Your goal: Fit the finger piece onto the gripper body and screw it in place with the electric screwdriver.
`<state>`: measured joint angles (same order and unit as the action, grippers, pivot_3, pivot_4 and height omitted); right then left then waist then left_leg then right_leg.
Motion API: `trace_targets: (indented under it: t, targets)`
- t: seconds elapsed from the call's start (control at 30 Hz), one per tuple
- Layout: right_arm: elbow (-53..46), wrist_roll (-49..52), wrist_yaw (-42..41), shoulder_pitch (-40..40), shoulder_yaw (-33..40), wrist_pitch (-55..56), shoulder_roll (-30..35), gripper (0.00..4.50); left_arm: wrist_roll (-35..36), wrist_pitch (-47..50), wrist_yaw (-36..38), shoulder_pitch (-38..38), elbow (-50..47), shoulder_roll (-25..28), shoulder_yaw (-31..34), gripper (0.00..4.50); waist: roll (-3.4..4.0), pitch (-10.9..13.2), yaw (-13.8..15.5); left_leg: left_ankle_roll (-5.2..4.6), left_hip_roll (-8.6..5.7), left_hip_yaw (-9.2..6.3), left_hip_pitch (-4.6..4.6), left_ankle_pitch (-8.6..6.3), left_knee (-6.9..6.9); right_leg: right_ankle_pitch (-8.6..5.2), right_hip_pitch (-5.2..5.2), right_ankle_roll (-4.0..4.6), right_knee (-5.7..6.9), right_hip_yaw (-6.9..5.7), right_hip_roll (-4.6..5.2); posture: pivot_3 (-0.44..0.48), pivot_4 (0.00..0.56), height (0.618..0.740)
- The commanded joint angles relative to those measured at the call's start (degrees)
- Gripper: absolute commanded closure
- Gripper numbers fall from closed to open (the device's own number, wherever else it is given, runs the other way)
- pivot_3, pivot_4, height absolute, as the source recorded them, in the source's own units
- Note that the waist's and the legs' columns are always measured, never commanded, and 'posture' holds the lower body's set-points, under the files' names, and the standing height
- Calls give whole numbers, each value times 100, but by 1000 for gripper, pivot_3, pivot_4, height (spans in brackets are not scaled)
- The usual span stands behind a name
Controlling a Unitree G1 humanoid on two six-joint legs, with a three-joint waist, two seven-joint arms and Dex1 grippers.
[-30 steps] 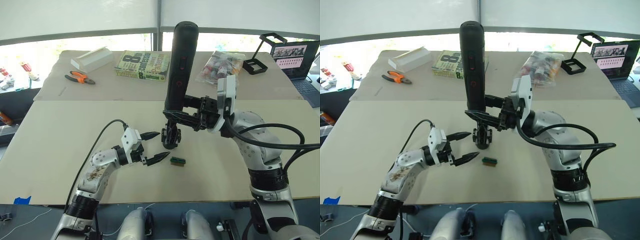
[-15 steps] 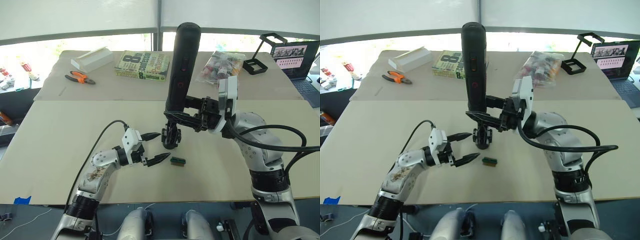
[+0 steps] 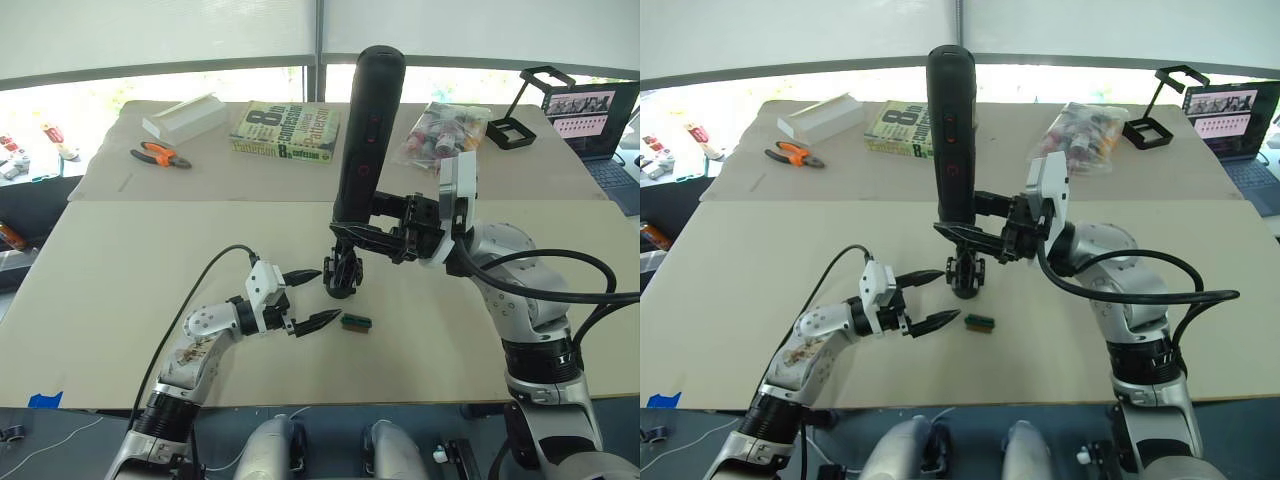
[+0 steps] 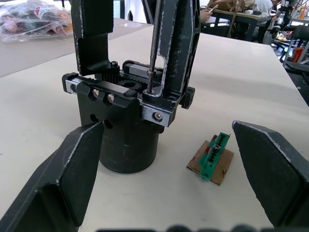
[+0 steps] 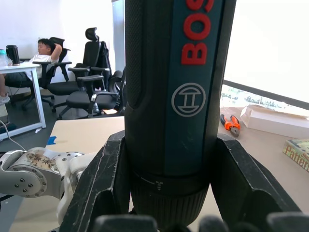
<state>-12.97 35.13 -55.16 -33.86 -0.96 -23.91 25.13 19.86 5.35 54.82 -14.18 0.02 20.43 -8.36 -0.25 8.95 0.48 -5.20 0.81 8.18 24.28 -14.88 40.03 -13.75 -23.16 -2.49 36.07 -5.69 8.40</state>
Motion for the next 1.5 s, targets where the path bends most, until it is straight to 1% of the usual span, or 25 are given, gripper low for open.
trace_targets:
  t: [0.03,0.4,0.77,0.9,1.03,1.23,1.5]
  targets:
    - [-162,130,-54,-96,215,133,64,2593,-11,-156,33,-6,-20,-48,-2,0,0,0,0,0,0,0,0,0,0,0,0,0,0,0,0,0,150,740]
    - [13,-8,-55,-189,108,243,-55,2593,-43,-348,11,22,167,-83,64,0,0,0,0,0,0,0,0,0,0,0,0,0,0,0,0,0,150,740]
    - [144,-130,-59,-274,74,300,-174,2593,-284,-571,-114,-217,583,-138,34,0,0,0,-3,0,0,0,0,0,0,0,-1,0,1,-1,0,0,150,740]
    - [133,-141,-69,-284,79,300,-186,2593,-466,-654,-177,-320,727,-217,-68,0,0,0,0,0,0,0,0,0,0,0,-1,0,1,-1,0,0,150,740]
    - [102,-153,-70,-300,86,292,-211,2593,-717,-723,-379,-563,996,-395,-164,0,0,0,6,0,0,0,1,0,1,0,1,0,1,-2,0,0,150,740]
    - [85,-175,-75,-296,96,294,-237,2593,-886,-722,-465,-915,1328,-641,-265,0,0,0,1,0,-1,0,1,0,1,0,0,0,2,-2,0,0,150,740]
    - [25,-177,-39,-269,110,296,-242,2593,-1075,-715,-607,-1057,1552,-699,-260,0,0,0,-2,-1,-1,0,1,0,1,0,0,0,2,-2,0,0,150,740]
